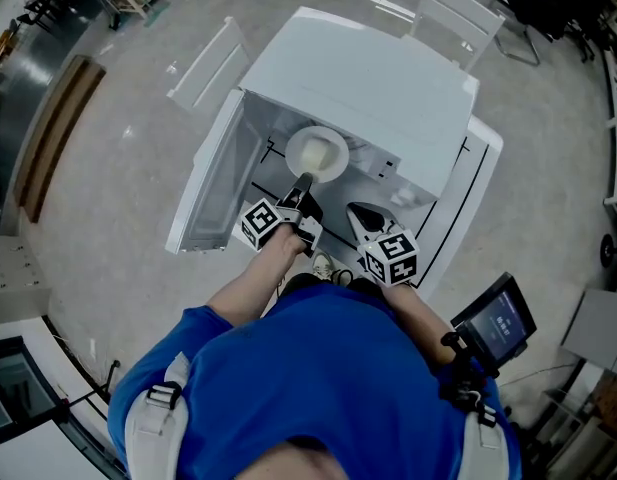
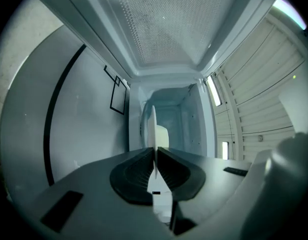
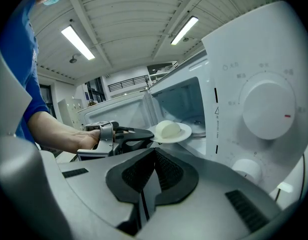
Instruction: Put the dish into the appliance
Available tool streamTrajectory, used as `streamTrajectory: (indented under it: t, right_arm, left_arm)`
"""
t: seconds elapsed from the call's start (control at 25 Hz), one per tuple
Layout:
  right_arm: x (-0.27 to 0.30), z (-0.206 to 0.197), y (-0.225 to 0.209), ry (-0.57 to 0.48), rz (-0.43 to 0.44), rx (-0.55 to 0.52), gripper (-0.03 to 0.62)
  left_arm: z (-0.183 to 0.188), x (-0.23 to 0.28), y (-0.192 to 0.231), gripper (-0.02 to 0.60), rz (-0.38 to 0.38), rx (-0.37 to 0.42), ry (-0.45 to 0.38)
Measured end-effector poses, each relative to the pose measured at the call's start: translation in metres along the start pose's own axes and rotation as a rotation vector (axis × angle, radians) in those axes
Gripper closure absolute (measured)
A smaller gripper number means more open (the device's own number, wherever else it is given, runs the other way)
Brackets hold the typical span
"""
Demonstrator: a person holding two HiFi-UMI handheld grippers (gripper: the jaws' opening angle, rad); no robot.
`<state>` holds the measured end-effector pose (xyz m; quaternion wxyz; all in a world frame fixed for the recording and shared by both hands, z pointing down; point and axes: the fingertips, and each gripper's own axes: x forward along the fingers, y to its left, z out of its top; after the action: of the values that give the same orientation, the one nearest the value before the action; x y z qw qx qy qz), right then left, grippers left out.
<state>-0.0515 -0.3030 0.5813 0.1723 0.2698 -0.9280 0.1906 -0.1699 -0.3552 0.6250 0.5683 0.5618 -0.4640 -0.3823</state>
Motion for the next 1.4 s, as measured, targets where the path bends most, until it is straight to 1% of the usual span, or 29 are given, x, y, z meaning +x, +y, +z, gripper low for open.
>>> streamTrajectory:
  t: [0.6, 0.84, 1.04, 1.4]
  right_arm:
    - [0.005, 0.007, -0.002, 0.014, -0.017, 0.008, 0.592]
    - [0.004, 0.006, -0.003, 0.016, -0.021, 0.010, 0.592]
    - [0.004, 0.004, -0.005, 0.016, -0.022, 0.016, 0.592]
    - [0.003, 0.000, -0.008, 0.020, -0.021, 0.023, 0.592]
  left_arm:
    - [0.010, 0.029, 0.002, 0.560, 0.037, 0.002, 0.012]
    - [0.012, 0.040, 0.005, 0.560, 0.057, 0.011, 0.018]
    - [0.011, 0.052, 0.008, 0.560, 0.073, -0.001, 0.022]
    - [0.016, 0.073, 0.015, 0.560, 0.107, 0.017, 0.035]
